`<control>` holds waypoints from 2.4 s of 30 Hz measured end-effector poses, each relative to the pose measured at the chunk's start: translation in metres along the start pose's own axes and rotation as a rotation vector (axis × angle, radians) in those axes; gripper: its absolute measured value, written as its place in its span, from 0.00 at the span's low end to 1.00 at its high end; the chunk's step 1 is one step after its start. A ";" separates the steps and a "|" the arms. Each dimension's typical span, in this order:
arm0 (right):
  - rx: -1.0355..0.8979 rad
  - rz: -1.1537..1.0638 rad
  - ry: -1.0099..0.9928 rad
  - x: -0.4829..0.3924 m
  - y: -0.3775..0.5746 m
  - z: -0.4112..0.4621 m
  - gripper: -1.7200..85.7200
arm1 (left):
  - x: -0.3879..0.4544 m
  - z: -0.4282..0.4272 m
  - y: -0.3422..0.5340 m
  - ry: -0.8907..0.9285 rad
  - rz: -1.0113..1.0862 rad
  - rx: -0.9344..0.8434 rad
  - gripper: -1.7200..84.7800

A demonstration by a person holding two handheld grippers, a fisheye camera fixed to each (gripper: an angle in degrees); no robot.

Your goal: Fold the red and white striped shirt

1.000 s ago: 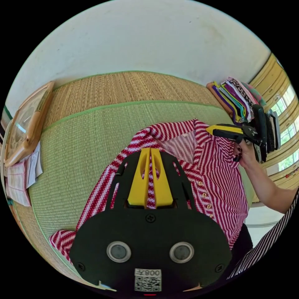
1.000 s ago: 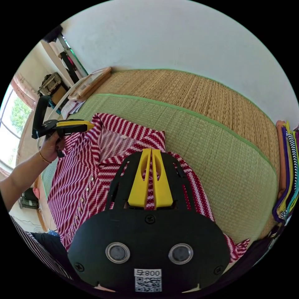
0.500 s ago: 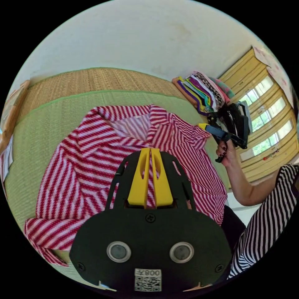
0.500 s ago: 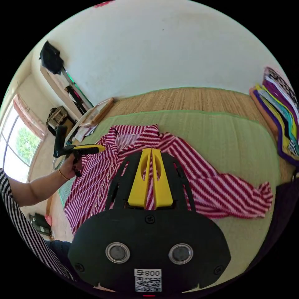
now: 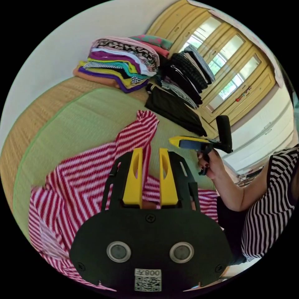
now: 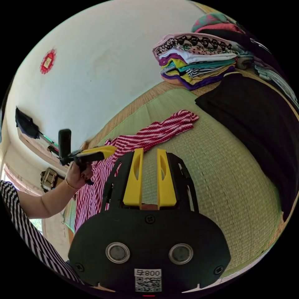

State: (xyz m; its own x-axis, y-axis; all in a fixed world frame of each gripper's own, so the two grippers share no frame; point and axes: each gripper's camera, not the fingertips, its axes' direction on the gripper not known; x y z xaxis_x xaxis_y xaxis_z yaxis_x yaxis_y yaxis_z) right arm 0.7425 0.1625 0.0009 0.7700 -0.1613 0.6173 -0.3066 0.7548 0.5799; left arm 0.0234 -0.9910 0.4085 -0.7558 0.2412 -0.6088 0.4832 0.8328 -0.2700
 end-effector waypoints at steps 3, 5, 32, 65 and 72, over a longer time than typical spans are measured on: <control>-0.001 0.066 -0.038 0.023 0.001 0.000 0.10 | 0.011 0.061 -0.045 -0.038 0.104 -0.043 0.12; 0.012 0.076 -0.084 0.037 -0.002 -0.006 0.10 | 0.018 0.106 -0.069 -0.091 0.158 -0.089 0.12; 0.165 0.145 -0.241 0.112 -0.017 -0.017 0.15 | 0.022 0.123 -0.026 0.252 0.109 0.102 0.02; 0.267 -0.062 -0.495 0.140 -0.008 -0.058 0.02 | 0.013 0.047 -0.103 0.228 0.080 0.070 0.02; 0.317 -0.161 -0.736 0.125 -0.006 -0.074 0.02 | 0.030 -0.016 -0.123 0.190 0.113 0.128 0.02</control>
State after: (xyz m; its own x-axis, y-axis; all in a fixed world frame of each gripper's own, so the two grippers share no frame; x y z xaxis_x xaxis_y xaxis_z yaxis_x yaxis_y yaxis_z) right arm 0.8824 0.1853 0.0354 0.2874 -0.7116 0.6411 -0.4521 0.4893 0.7458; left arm -0.0658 -1.0785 0.4355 -0.7574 0.4286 -0.4925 0.6122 0.7284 -0.3076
